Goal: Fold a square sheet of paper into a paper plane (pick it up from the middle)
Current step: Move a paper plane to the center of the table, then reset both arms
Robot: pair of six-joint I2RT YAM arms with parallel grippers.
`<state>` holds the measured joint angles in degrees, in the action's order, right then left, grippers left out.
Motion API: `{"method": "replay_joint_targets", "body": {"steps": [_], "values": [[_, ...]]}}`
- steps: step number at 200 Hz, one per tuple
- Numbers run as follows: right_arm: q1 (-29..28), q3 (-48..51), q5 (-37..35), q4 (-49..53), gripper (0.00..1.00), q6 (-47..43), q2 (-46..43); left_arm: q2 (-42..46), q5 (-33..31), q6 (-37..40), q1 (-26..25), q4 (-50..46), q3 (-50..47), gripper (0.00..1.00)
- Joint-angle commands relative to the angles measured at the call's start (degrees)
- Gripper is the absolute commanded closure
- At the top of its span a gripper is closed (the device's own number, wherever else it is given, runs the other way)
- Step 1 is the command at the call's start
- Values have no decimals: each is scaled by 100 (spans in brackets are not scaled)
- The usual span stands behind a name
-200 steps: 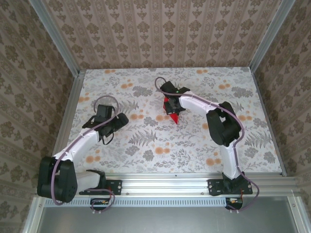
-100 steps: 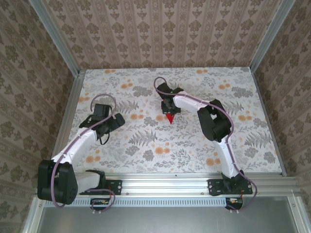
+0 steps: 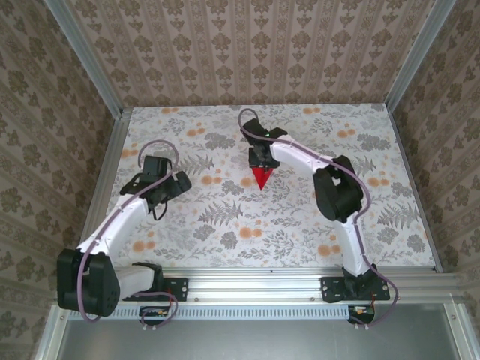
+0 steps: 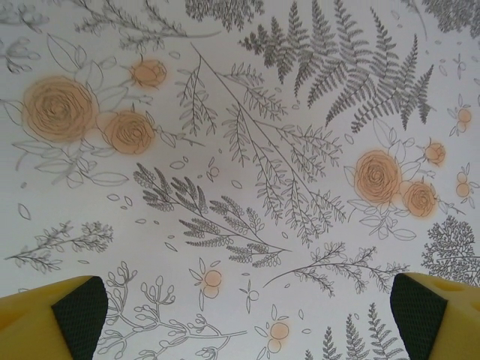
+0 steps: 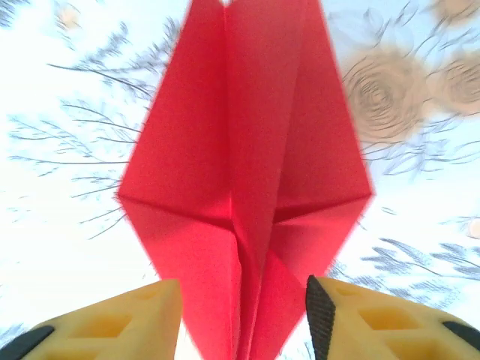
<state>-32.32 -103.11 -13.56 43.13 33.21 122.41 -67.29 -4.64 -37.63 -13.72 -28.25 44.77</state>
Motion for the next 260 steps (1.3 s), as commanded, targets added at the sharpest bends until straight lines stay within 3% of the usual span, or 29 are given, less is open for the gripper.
{"method": "replay_joint_targets", "body": {"steps": [1,36,59,74,127,161,180,260], "values": [[-11,219,-410,115,39,-136,-1198,196,-309,267,70,-291,313,0],[208,1170,-611,-379,19,-407,-2532,432,-647,604,71,-188,509,0],[396,2056,-1235,-926,1,-782,-3455,711,-1163,839,80,52,478,0],[612,2702,-1822,-1200,0,-990,-4012,900,-1503,990,105,319,363,0],[1754,5223,-2379,-3253,0,-1680,-5652,1025,-2662,1646,196,1296,-324,0],[2502,6595,-1937,-4448,0,-1817,-6095,1157,-2580,2820,255,2880,-1295,0],[2822,7053,-1717,-4839,0,-1711,-6027,1260,-2358,3058,383,3394,-1651,0],[3001,8322,-594,-8014,0,-2717,-5072,276,-893,3590,1124,5851,-2441,0]]}}
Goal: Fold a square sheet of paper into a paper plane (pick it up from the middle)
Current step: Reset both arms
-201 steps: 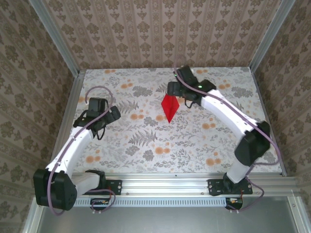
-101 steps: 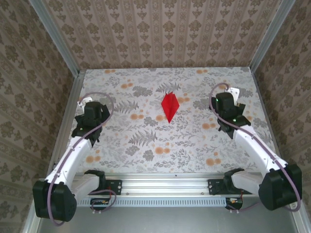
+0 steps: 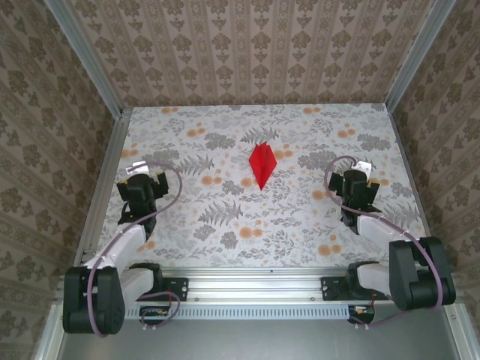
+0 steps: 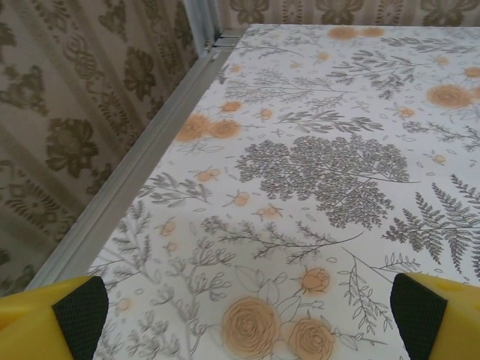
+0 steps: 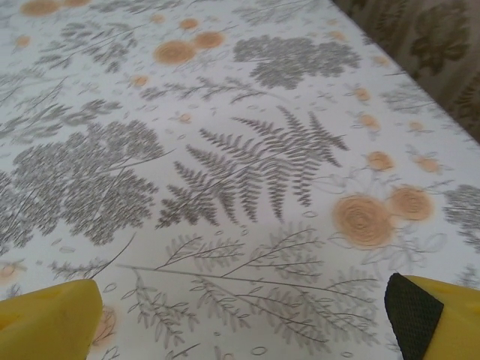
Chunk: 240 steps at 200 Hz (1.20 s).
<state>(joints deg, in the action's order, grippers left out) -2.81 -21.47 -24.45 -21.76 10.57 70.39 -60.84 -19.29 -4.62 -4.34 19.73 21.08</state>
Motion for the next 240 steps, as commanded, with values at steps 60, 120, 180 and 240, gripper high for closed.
{"method": "replay_joint_targets", "body": {"steps": [60,120,180,240], "values": [[338,-19,1342,-2074,0,-560,649,-1490,1592,287,593,2131,30,0],[413,132,2027,-3320,0,-534,1602,-2399,2156,434,646,2866,42,0],[263,-18,1922,-3265,0,-700,1840,-2636,1672,718,285,2616,286,0],[246,-15,1892,-3273,0,-714,1842,-2635,1682,724,291,2624,283,0]]}}
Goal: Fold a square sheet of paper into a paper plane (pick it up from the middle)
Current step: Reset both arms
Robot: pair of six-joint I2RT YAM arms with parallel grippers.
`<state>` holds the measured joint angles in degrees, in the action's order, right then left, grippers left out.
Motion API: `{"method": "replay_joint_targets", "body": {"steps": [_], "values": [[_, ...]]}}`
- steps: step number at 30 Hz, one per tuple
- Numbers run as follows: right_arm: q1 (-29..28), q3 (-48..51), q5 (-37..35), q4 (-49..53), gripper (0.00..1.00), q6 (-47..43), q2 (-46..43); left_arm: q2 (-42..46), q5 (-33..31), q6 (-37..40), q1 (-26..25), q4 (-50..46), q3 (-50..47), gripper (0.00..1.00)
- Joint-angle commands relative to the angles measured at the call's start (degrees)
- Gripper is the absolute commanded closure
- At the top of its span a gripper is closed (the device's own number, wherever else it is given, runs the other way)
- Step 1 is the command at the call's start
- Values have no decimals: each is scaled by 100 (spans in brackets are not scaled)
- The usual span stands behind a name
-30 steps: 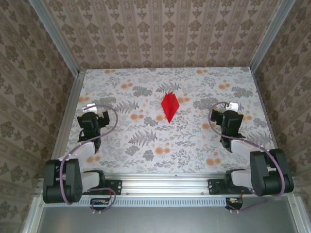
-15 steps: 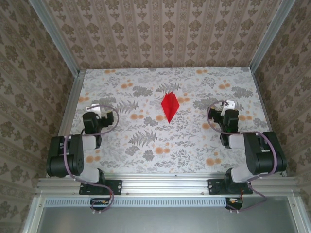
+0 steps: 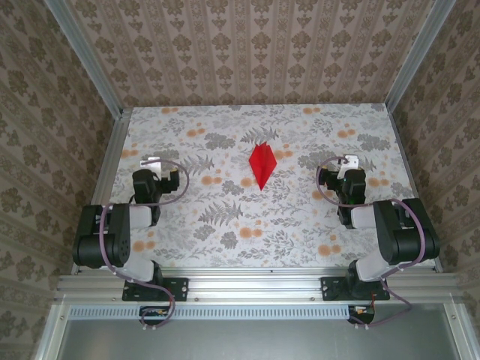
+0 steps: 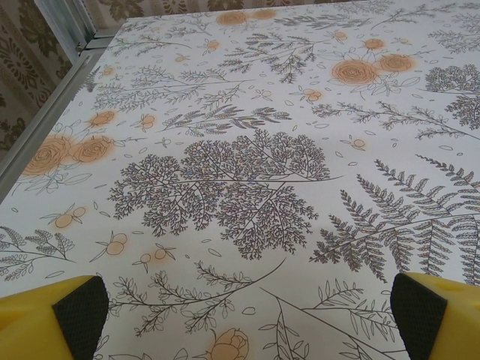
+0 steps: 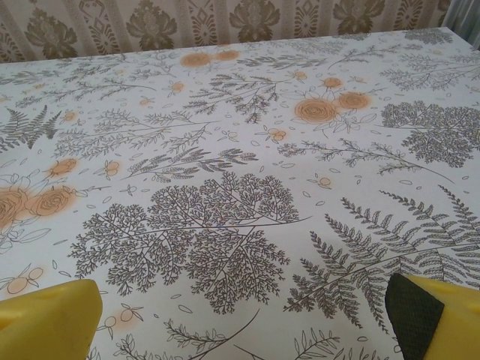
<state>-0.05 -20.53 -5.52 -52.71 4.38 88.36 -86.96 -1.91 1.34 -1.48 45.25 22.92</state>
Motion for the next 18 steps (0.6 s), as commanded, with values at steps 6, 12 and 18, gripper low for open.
{"method": "replay_joint_targets", "body": {"steps": [6,12,18], "values": [[-30,-109,0,-178,0,-98,46,-31,-61,129,1,45,117,0],[-30,-109,-11,-178,0,-104,43,-42,-53,138,3,11,147,0],[-30,-100,-2,-196,0,-104,44,-43,-53,136,2,10,143,0]]}}
